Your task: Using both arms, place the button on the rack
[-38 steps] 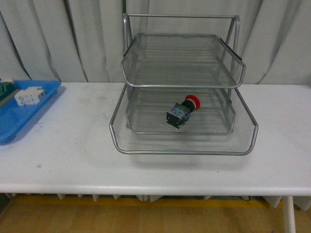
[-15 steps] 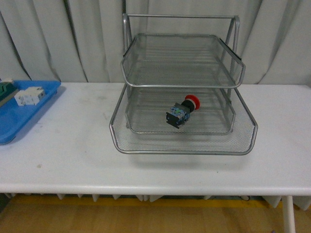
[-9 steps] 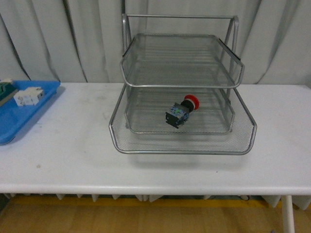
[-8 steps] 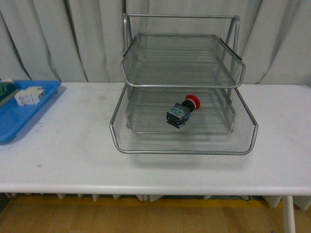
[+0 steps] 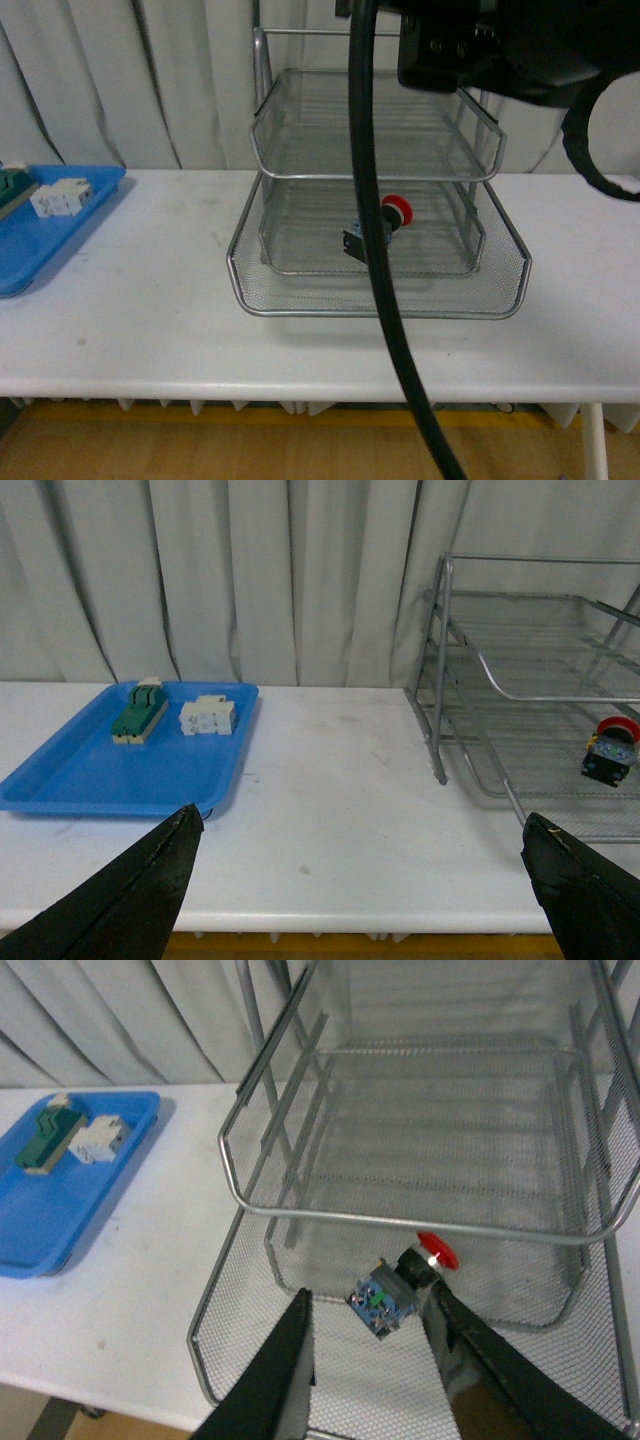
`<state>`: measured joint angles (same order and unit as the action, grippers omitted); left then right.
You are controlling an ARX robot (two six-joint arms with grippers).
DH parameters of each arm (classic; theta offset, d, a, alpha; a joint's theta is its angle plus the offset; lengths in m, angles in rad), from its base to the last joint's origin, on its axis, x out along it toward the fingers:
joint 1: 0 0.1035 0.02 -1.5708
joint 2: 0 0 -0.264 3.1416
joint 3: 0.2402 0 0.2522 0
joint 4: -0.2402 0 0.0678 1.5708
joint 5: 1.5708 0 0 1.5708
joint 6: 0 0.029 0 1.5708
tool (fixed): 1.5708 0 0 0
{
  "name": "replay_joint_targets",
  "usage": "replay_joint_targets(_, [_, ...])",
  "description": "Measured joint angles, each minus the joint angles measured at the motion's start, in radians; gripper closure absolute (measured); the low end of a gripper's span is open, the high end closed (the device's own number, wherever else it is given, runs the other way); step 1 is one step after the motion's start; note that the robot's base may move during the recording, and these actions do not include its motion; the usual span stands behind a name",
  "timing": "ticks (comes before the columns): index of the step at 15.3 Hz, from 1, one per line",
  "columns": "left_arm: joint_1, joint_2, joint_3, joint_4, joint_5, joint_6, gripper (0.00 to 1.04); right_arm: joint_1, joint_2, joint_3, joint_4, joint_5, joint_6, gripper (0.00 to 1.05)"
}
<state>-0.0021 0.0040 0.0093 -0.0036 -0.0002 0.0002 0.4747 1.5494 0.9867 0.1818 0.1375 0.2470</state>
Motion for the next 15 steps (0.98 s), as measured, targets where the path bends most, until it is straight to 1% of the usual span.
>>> replay_joint_targets(2, [0.0,0.0,0.0,0.0,0.0,0.0,0.07,0.004,0.0,-0.011,-0.018,-0.006,0.008,0.76])
replay_joint_targets(3, [0.0,0.0,0.0,0.0,0.0,0.0,0.07,0.004,0.0,-0.015,-0.019,-0.006,0.009,0.78])
replay_joint_targets(5, [0.0,0.0,0.0,0.0,0.0,0.0,0.07,0.004,0.0,-0.028,-0.032,-0.008,0.018,0.85])
replay_joint_targets(6, [0.0,0.0,0.0,0.0,0.0,0.0,0.07,0.004,0.0,-0.04,-0.036,-0.011,0.024,0.91])
replay_joint_targets(7, [0.0,0.0,0.0,0.0,0.0,0.0,0.07,0.004,0.0,-0.063,-0.043,-0.019,0.031,1.02])
replay_joint_targets(12, [0.0,0.0,0.0,0.0,0.0,0.0,0.07,-0.018,0.008,-0.182,-0.042,-0.047,0.036,1.03])
replay_joint_targets(15, [0.0,0.0,0.0,0.0,0.0,0.0,0.07,-0.037,0.068,-0.249,-0.032,-0.058,0.034,1.03])
